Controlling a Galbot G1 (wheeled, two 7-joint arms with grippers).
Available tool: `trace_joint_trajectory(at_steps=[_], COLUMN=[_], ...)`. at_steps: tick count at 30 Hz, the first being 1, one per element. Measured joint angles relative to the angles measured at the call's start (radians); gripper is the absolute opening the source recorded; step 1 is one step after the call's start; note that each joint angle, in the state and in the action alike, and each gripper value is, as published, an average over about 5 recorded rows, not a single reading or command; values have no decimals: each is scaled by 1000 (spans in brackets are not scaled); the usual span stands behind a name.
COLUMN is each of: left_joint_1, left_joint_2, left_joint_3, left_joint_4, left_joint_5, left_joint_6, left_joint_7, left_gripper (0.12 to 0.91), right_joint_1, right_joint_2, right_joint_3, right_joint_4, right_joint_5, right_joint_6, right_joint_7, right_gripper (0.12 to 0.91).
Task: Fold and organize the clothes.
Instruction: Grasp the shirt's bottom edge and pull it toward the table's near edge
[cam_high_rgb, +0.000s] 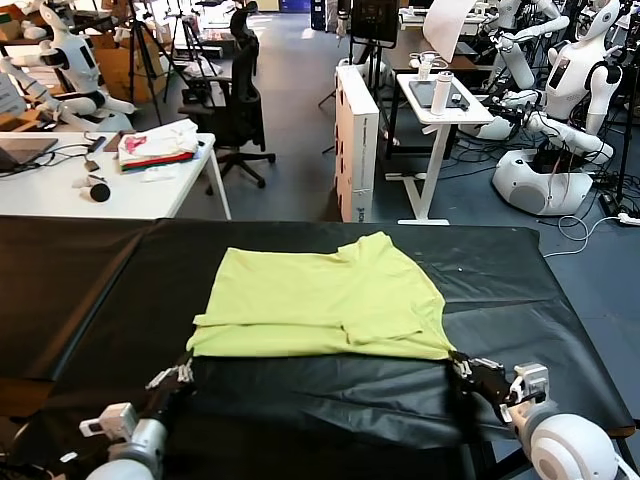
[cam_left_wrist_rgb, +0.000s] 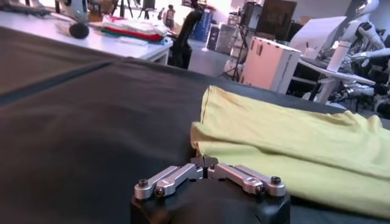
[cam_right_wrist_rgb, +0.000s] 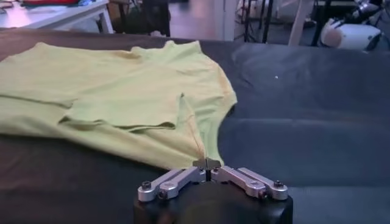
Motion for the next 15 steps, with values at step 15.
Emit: trace_joint_trajectory(at_steps=[15], left_joint_1=[178], left_joint_2=[27], left_joint_3=[-53], left_joint_4=[-74], left_joint_5=[17], left_joint_6=[0], left_joint_7=[-9], left_gripper=[156], right_joint_1=[-131], right_joint_2=[3], right_joint_3=[60], right_joint_4=[102], right_joint_5=[-8], right_joint_6=[-17], right_joint_7=[-37], right_gripper=[442])
